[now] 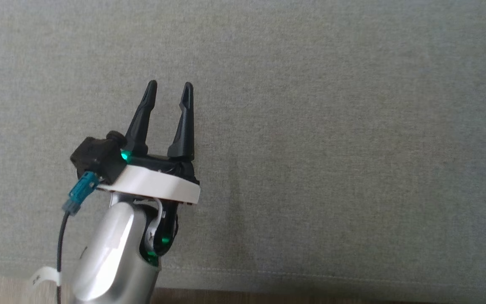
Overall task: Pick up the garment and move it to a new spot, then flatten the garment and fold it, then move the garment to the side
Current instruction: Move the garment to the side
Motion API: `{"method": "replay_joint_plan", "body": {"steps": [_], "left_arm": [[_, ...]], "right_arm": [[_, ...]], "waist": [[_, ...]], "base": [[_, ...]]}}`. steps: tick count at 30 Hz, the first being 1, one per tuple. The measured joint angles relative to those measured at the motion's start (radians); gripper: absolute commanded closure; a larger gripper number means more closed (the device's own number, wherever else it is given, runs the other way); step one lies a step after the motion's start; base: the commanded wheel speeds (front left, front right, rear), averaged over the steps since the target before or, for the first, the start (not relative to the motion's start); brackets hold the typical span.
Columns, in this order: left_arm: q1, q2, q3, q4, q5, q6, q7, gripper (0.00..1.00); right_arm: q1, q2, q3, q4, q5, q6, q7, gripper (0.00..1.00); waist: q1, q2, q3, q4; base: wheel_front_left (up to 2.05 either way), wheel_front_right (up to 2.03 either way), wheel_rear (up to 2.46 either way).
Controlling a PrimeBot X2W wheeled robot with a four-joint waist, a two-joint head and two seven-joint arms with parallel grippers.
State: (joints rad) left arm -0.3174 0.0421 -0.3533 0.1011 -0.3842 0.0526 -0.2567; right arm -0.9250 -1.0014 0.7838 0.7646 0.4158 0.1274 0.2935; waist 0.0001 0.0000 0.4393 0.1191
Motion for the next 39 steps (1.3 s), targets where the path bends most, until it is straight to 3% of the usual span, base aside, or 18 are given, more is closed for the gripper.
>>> {"method": "replay_joint_plan", "body": {"steps": [10,22,28,39], "left_arm": [[0.032,-0.001,0.041,0.006,0.024,-0.010,0.000,0.00],[0.151,0.000,0.149,-0.002,0.069,-0.033,0.000,0.00],[0.213,0.000,0.184,-0.012,0.083,-0.040,0.000,0.00],[0.329,0.001,0.193,-0.005,0.099,-0.042,0.000,0.00]], "right_arm": [[0.012,0.157,-0.173,0.024,-0.048,0.000,-0.084,0.00],[0.196,0.504,-0.427,-0.069,-0.016,0.000,-0.424,0.00],[0.352,0.656,-0.542,-0.161,-0.049,0.000,-0.532,0.00],[0.742,0.904,-0.705,-0.472,-0.227,0.000,-0.544,0.00]], "waist": [[0.0000,0.0000,-0.100,-0.026],[-0.0001,0.0001,-0.283,-0.076],[-0.0001,0.0001,-0.357,-0.102],[-0.0001,0.0001,-0.426,-0.139]], "base": [[0.00,0.00,0.00],[0.00,0.00,0.00],[0.00,0.00,0.00],[0.00,0.00,0.00]]}}
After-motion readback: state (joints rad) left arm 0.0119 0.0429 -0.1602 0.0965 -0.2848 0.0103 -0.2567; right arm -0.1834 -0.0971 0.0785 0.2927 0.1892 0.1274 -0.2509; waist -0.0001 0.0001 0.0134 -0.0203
